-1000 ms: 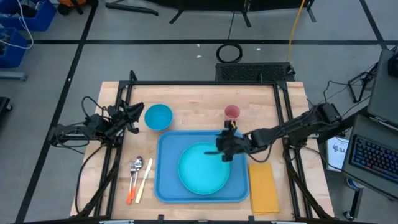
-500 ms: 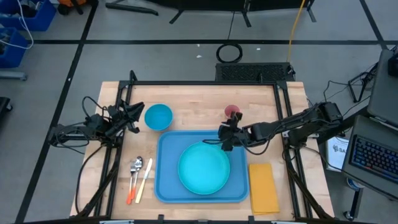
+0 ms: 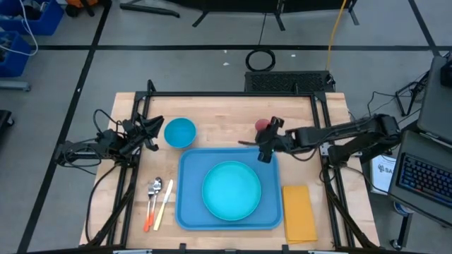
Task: Set up tray
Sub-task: Put the pink cup on the top right of the green plate in the blue serving tray
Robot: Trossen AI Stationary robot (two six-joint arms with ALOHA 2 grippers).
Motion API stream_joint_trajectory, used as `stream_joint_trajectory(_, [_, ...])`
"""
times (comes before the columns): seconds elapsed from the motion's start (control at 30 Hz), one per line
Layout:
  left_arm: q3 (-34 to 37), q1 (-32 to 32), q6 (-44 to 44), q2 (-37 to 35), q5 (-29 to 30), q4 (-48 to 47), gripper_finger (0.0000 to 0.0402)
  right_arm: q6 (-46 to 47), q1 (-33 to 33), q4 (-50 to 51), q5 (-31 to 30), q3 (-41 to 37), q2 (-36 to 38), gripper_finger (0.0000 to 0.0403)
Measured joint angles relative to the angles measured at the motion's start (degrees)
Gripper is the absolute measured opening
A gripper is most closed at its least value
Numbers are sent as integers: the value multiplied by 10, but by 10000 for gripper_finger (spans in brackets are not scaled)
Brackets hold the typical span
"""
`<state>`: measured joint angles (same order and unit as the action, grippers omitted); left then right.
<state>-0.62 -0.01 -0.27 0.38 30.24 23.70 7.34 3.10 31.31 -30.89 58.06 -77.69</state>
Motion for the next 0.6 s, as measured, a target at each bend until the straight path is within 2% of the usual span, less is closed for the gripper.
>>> stream_joint_trajectory(0.17, [0,0,0,0,0,-1,63,-11,-55,-1,86,0,2,219])
stream_joint_trajectory(0.3, [0,0,0,0,0,-1,63,-25,-81,0,94,0,-3,220])
stream_joint_trajectory(0.43, [0,0,0,0,-1,-3,63,-27,-106,-9,145,-1,-4,221])
stream_joint_trajectory(0.6, [0,0,0,0,-1,-3,63,-40,-128,-39,164,-28,-7,221])
